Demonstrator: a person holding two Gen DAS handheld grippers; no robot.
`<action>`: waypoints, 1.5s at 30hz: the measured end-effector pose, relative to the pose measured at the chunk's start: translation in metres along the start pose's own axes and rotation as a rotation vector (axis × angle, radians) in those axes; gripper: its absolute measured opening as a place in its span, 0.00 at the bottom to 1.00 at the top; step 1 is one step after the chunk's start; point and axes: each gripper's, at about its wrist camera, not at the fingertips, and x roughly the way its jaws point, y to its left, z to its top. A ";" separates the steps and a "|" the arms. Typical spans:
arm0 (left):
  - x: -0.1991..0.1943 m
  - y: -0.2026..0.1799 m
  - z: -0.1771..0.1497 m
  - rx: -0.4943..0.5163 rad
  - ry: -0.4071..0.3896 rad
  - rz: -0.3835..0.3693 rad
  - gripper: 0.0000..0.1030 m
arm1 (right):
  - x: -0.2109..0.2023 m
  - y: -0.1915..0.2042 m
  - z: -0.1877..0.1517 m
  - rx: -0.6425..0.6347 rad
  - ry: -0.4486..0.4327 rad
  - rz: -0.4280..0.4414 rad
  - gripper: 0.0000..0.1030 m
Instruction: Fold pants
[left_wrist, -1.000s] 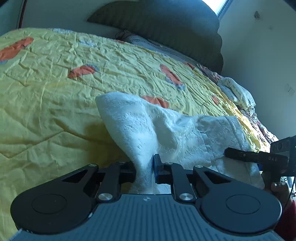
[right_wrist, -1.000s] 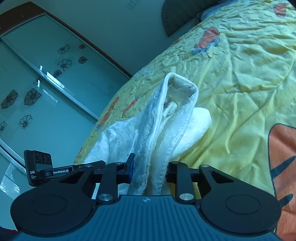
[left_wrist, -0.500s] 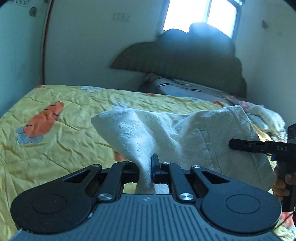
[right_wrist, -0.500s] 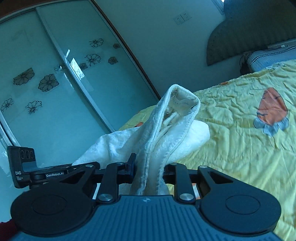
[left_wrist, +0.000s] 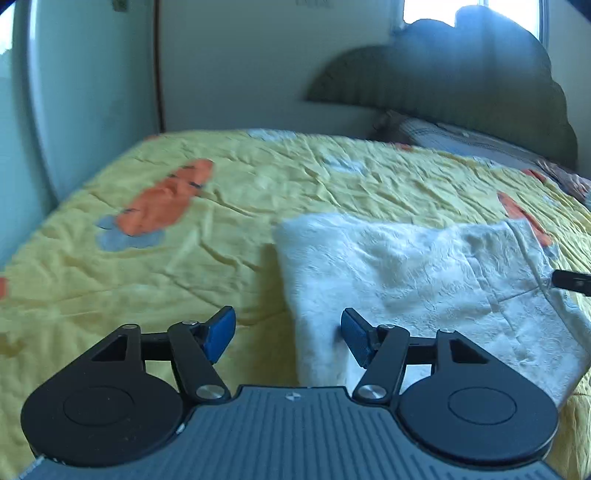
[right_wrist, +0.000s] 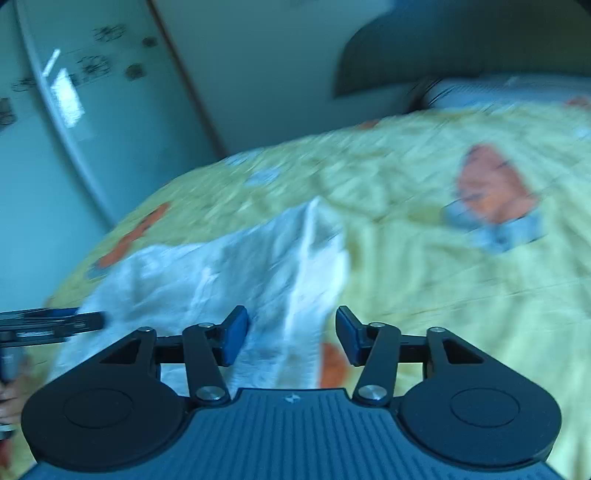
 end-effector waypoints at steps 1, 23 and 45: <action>-0.009 0.000 -0.003 0.006 -0.021 -0.010 0.68 | -0.015 0.006 -0.002 -0.056 -0.050 -0.027 0.54; -0.097 -0.022 -0.093 -0.054 0.053 -0.042 0.83 | -0.167 0.091 -0.075 0.289 0.133 0.754 0.96; -0.078 -0.065 -0.123 0.040 0.033 0.040 0.90 | -0.069 0.079 -0.125 -0.107 0.100 -0.167 1.00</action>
